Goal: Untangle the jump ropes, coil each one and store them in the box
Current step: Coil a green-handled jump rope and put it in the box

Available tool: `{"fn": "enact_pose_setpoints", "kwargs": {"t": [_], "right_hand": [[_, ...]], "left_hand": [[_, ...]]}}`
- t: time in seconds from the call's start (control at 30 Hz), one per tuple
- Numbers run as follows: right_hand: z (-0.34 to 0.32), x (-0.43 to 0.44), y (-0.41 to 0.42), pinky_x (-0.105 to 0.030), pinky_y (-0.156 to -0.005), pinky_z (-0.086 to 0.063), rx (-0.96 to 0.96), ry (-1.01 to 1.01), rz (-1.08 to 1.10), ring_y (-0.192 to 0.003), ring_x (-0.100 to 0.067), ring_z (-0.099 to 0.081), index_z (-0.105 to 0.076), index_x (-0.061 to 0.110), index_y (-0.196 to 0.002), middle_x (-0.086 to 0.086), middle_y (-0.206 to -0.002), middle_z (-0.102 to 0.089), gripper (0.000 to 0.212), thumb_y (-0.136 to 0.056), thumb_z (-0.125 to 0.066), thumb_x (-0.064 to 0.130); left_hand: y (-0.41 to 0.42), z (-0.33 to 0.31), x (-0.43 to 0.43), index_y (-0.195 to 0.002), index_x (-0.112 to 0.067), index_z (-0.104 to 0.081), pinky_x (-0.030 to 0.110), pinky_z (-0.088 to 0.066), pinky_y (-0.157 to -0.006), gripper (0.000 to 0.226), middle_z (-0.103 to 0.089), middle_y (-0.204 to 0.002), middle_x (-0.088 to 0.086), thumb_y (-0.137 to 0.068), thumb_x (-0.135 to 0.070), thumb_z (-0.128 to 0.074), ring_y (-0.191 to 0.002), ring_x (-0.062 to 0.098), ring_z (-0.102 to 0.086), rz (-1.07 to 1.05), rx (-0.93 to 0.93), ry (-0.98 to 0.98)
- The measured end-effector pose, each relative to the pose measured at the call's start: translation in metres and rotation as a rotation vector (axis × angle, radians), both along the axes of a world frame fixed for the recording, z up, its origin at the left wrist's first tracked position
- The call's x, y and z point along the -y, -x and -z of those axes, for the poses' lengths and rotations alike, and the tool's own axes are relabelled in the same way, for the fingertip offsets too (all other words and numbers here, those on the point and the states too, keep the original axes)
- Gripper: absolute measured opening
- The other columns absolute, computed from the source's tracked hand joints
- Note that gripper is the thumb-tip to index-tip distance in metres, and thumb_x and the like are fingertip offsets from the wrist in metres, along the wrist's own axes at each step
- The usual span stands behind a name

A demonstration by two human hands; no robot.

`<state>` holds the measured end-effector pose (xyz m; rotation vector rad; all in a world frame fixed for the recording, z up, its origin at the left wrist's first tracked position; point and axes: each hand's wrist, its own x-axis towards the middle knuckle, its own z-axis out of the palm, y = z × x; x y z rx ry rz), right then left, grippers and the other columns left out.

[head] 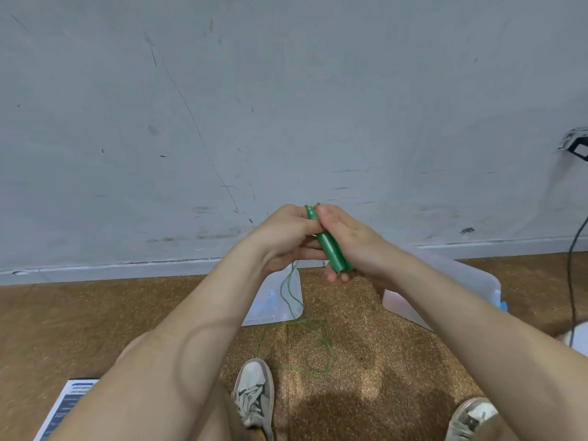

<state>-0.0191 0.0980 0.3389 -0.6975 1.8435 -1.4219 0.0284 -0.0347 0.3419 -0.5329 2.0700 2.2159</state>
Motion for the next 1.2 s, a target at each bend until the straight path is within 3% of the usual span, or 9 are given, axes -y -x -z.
{"fn": "enact_pose_setpoints", "kwargs": {"t": [0.1,0.23,0.4,0.5,0.6,0.7,0.83,1.0,1.2], "right_hand": [[0.000,-0.002,0.002,-0.021,-0.040,-0.037,-0.061,0.009,-0.028,-0.046,-0.017,-0.056,-0.044,0.029,-0.125,-0.009,-0.098,-0.064,0.041,-0.097,-0.033,0.058],[0.002,0.002,0.004,-0.025,-0.044,-0.047,-0.052,0.045,0.051,-0.047,-0.017,-0.057,-0.035,0.027,-0.125,-0.009,-0.096,-0.061,0.042,-0.095,-0.044,0.055],[-0.002,-0.004,0.015,-0.028,-0.051,-0.053,0.388,0.166,0.052,-0.053,-0.017,-0.057,-0.048,0.011,-0.120,-0.012,-0.091,-0.059,0.032,-0.095,-0.058,0.030],[-0.001,-0.008,0.018,-0.021,-0.042,-0.041,0.313,0.083,-0.061,-0.047,-0.011,-0.045,-0.052,0.011,-0.098,-0.004,-0.066,-0.052,0.009,-0.094,-0.060,0.014],[0.001,-0.007,0.015,-0.022,-0.042,-0.031,0.178,-0.023,-0.091,-0.044,-0.011,-0.036,-0.049,0.014,-0.081,0.002,-0.054,-0.041,0.020,-0.091,-0.065,0.021],[0.000,-0.007,0.014,-0.021,-0.042,-0.033,0.141,-0.074,-0.095,-0.047,-0.013,-0.041,-0.049,0.015,-0.078,0.000,-0.056,-0.043,0.025,-0.090,-0.066,0.029],[-0.002,-0.012,0.016,-0.016,-0.040,-0.039,0.261,-0.048,-0.174,-0.055,-0.010,-0.051,-0.060,0.010,-0.089,-0.003,-0.069,-0.058,0.015,-0.093,-0.062,0.025],[-0.007,-0.018,0.019,-0.017,-0.047,-0.047,0.430,-0.057,-0.229,-0.059,-0.012,-0.061,-0.063,0.007,-0.096,-0.009,-0.074,-0.063,0.014,-0.094,-0.059,0.020],[-0.006,-0.018,0.022,-0.018,-0.041,-0.042,0.290,-0.099,-0.187,-0.056,-0.013,-0.056,-0.055,0.013,-0.096,-0.005,-0.069,-0.055,0.007,-0.095,-0.059,0.018]], "left_hand": [[-0.001,0.001,-0.002,-0.106,0.009,-0.061,0.038,-0.059,-0.080,0.025,-0.069,-0.083,0.018,-0.095,-0.013,-0.055,-0.076,0.028,-0.070,0.027,0.003,-0.054],[0.001,-0.001,-0.006,-0.096,0.001,-0.064,0.037,-0.060,-0.075,0.017,-0.066,-0.080,0.014,-0.094,-0.015,-0.058,-0.072,0.022,-0.067,-0.005,-0.047,-0.079],[0.004,-0.008,0.000,-0.086,-0.001,-0.064,0.032,-0.059,-0.075,0.014,-0.070,-0.072,0.007,-0.092,-0.013,-0.060,-0.072,0.017,-0.069,-0.218,-0.185,-0.163],[0.006,-0.007,-0.002,-0.092,-0.010,-0.066,0.025,-0.048,-0.077,0.018,-0.068,-0.083,0.000,-0.091,-0.027,-0.061,-0.080,0.008,-0.063,-0.211,-0.167,0.023],[0.005,-0.008,-0.008,-0.092,-0.011,-0.067,0.025,-0.041,-0.071,0.019,-0.062,-0.081,-0.001,-0.089,-0.029,-0.062,-0.079,0.009,-0.056,-0.145,-0.166,0.065],[0.002,-0.011,-0.010,-0.092,-0.003,-0.064,0.027,-0.049,-0.065,0.028,-0.060,-0.075,0.007,-0.076,-0.025,-0.068,-0.071,0.018,-0.057,-0.052,-0.179,-0.059],[-0.001,-0.014,-0.007,-0.100,0.009,-0.061,0.025,-0.047,-0.050,0.052,-0.056,-0.081,0.020,-0.068,-0.030,-0.071,-0.059,0.020,-0.048,-0.025,-0.174,0.046],[-0.003,-0.018,-0.004,-0.092,0.001,-0.065,0.018,-0.047,-0.048,0.014,-0.058,-0.079,0.016,-0.084,-0.010,-0.066,-0.055,0.013,-0.045,0.000,-0.141,0.103],[-0.005,-0.019,0.000,-0.089,-0.007,-0.068,0.019,-0.054,-0.056,0.005,-0.063,-0.077,0.010,-0.085,-0.006,-0.065,-0.054,0.010,-0.051,0.043,-0.085,0.094]]}}
